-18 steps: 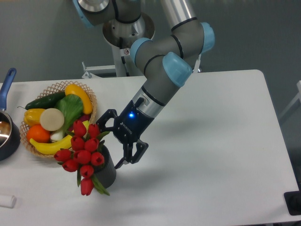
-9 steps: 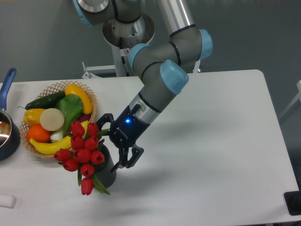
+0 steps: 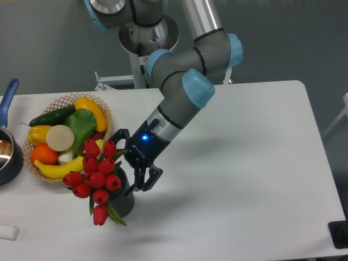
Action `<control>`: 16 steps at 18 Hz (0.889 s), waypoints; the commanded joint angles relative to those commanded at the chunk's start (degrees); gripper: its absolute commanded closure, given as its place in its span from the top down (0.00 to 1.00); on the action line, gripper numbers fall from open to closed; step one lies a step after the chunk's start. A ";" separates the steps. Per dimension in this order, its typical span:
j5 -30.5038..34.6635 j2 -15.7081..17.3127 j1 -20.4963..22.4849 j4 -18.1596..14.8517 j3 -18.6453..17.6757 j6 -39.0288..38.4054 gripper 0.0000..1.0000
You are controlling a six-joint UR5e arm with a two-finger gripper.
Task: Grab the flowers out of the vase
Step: 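Lower the gripper around the tulip stems at the vase rim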
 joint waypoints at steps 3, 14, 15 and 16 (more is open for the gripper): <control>0.09 -0.26 -0.09 0.09 0.35 0.18 1.00; 0.26 -1.05 -0.53 0.09 1.76 0.26 0.83; 0.44 -1.14 -0.53 0.09 1.76 0.35 0.80; 0.44 -1.40 -0.53 0.09 1.76 0.61 0.75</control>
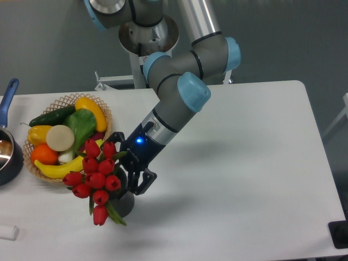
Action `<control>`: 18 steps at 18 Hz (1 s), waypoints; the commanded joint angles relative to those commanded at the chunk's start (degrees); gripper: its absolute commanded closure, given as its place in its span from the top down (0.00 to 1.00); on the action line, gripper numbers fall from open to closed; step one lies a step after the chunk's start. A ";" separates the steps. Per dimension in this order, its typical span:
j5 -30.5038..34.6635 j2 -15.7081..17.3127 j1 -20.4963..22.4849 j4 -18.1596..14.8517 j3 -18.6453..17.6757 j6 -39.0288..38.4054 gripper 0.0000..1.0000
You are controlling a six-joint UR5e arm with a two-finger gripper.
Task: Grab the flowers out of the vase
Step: 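Lower the gripper around the tulip stems at the vase rim, then close the gripper on the bunch of tulip stems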
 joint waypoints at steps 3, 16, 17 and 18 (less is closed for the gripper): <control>0.00 -0.18 0.00 -0.09 -0.35 0.88 0.59; -4.57 0.35 0.44 -0.09 -0.97 0.18 0.38; -4.57 0.35 0.53 -0.17 -1.05 0.18 0.38; -4.66 0.44 0.53 -0.18 -1.05 0.18 0.38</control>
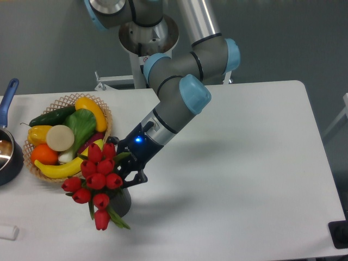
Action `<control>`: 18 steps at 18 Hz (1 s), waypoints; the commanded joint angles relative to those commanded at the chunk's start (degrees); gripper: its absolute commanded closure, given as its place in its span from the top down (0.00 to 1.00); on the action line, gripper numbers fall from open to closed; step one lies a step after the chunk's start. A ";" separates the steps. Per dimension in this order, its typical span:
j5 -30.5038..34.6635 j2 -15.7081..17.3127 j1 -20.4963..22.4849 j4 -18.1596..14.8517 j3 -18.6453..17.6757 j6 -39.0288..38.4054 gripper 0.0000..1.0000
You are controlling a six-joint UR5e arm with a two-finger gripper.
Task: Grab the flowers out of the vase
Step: 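Close the gripper on the bunch of tulip stems, then lift the tulip bunch up out of the black vase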
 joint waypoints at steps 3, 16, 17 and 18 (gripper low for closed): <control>0.00 1.05 0.17 0.00 -0.09 -0.52 0.38; -0.88 8.96 0.44 0.09 0.44 -8.00 0.37; -0.88 9.23 0.79 0.09 0.53 -8.00 0.37; -1.05 9.40 1.14 0.09 0.70 -8.00 0.37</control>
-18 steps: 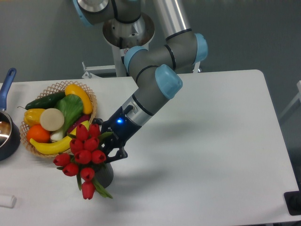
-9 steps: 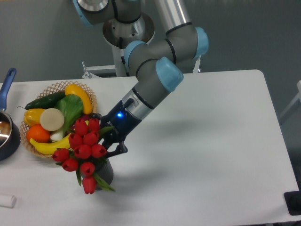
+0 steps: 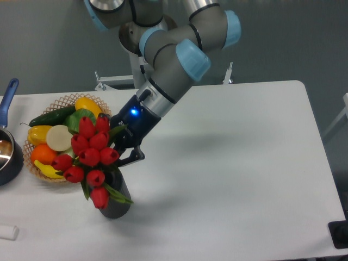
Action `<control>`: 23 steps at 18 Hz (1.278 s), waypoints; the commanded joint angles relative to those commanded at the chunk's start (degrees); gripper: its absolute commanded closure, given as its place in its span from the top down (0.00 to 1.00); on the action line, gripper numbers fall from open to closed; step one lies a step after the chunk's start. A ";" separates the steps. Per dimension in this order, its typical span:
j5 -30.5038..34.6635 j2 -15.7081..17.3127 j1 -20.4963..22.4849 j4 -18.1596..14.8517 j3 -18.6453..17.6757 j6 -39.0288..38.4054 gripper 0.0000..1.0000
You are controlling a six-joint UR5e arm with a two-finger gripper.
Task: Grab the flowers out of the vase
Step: 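Lift the tulip bunch up out of the black vase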
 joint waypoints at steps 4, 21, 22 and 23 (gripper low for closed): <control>-2.02 0.70 1.49 0.00 0.79 0.00 0.37; -3.61 0.88 2.73 -0.09 9.75 -14.32 0.36; -3.61 1.23 2.73 -0.09 9.84 -14.59 0.36; -3.69 1.49 2.82 -0.09 9.85 -15.37 0.36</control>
